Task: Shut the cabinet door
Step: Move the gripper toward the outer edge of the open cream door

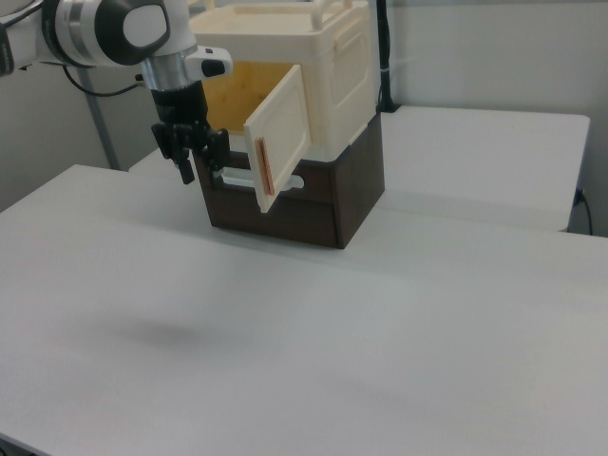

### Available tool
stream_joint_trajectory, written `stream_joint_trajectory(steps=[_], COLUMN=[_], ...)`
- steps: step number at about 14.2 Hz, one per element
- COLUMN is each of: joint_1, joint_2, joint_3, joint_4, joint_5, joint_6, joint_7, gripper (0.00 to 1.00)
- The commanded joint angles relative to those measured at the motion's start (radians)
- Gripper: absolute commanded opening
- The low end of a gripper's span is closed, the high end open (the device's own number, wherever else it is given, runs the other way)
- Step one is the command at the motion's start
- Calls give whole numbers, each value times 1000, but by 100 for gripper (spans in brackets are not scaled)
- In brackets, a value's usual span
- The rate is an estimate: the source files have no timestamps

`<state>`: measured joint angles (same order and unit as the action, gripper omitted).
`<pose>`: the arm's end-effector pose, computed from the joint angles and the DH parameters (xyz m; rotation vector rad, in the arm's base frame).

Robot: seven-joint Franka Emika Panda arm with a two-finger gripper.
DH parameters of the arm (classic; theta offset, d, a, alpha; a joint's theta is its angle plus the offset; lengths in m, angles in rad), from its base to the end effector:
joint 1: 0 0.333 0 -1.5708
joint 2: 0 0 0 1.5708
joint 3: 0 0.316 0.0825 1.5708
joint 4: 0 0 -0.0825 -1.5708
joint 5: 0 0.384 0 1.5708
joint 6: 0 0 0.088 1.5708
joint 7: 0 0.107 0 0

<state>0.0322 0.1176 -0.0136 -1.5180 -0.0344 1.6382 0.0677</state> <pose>0.5958 0.0081 0.5879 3.1050 -0.0726 0.0065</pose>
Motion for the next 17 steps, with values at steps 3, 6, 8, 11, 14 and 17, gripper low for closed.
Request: stream_joint_trajectory(steps=[3,6,8,11,14,17], joint_1=[0,-1,-6,-60,-113,-176], joint_2=[-30,-50,-65,-72,-69,-64], joint_3=[-8,-11,-11,-9,-9,-15], joint_4=[7,56,99,171,194,191], joint_5=[22,24,24,21,21,19], joint_6=[-14,-14,-9,8,92,167], joint_7=[-23,-16,-16,-13,-13,-20], gripper=[0,0,0,0,0,0])
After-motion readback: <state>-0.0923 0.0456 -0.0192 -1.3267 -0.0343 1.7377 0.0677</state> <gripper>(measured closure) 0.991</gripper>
